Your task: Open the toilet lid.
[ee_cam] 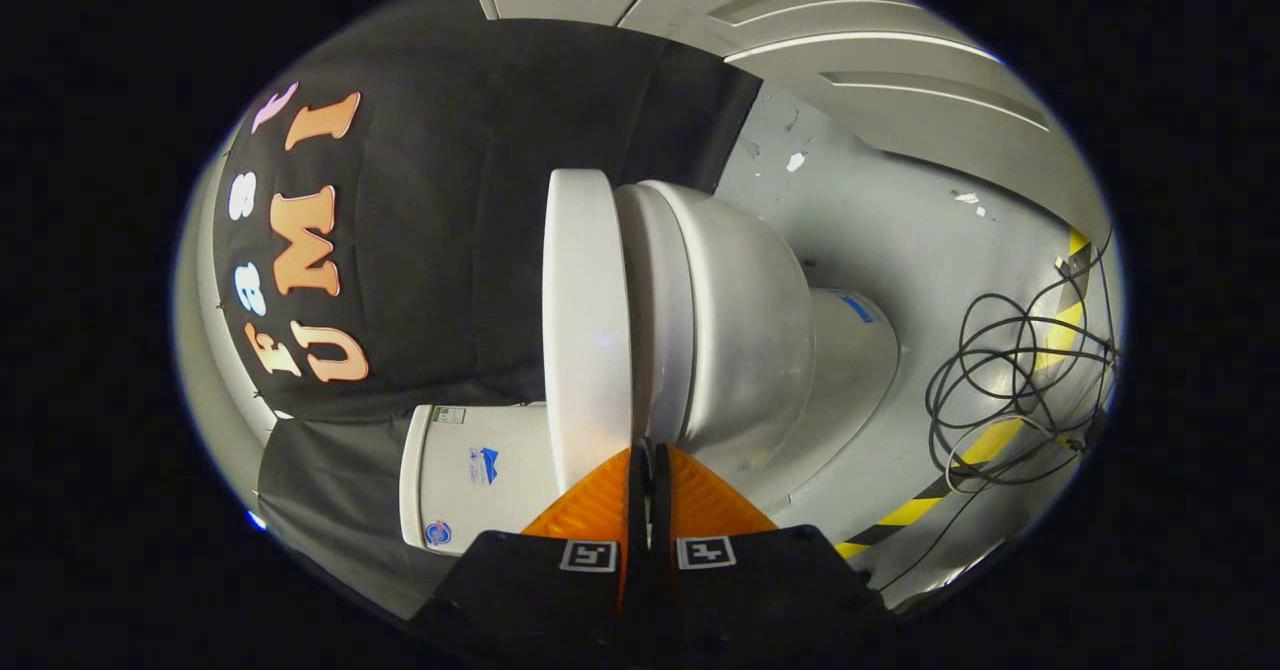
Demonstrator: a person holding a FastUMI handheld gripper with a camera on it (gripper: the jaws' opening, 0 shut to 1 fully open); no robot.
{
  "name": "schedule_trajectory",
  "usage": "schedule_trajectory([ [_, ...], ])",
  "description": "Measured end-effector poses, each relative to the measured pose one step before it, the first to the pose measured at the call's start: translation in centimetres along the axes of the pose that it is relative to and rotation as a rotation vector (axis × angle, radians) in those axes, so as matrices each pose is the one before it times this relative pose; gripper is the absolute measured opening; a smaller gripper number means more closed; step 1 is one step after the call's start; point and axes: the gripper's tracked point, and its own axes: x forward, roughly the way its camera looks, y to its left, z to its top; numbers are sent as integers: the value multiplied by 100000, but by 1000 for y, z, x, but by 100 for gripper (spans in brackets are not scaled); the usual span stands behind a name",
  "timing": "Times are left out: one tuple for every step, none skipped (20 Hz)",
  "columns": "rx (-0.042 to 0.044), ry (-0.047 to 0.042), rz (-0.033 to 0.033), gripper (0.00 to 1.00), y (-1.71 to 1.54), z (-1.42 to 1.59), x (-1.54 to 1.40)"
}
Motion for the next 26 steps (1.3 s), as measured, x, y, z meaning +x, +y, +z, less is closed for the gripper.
schedule_trajectory([
  [-1173, -736, -264, 8, -100, 56, -21],
  [-1566, -675, -382, 8, 2, -44, 213],
  [-1526, -806, -533, 8, 57, 51, -117],
  [-589, -110, -158, 8, 13, 19, -51],
  [241, 12, -351, 8, -121, 149, -323],
  [-223, -154, -215, 8, 12, -71, -154],
  [-1070, -623, -348, 8, 35, -20, -55],
  [-1947, -539, -717, 8, 51, -104, 83],
  [-1783, -523, -588, 8, 31, -65, -232],
  [-1242, -258, -452, 8, 62, 59, -110],
  [-444, 89, -211, 8, 126, -18, -137],
  [1, -63, -135, 8, -17, 195, -99],
  [-147, -133, -257, 8, 41, -120, -87],
  [-866, -514, -663, 8, -29, 88, -81],
  [-1794, -406, -1089, 8, -80, -37, -241],
  [-2760, -63, -1591, 8, 69, -85, 109],
  [-2485, -89, -1687, 8, 109, -106, -210],
  [-2429, -254, -1733, 8, 175, 80, 26],
  [-2502, -221, -1704, 8, 244, 52, -73],
  [-2867, -1218, -1476, 8, 263, 98, -47],
  [-3212, -2329, -1412, 8, 374, 375, 95],
  [-3430, -2997, -1028, 8, 303, 663, 102],
  [-2331, -754, -914, 8, 336, 364, -275],
  [-915, -1338, -582, 8, 461, 436, -300],
  [-382, -876, -107, 8, 637, 210, -185],
  [-874, -806, -265, 8, 520, 226, -237],
])
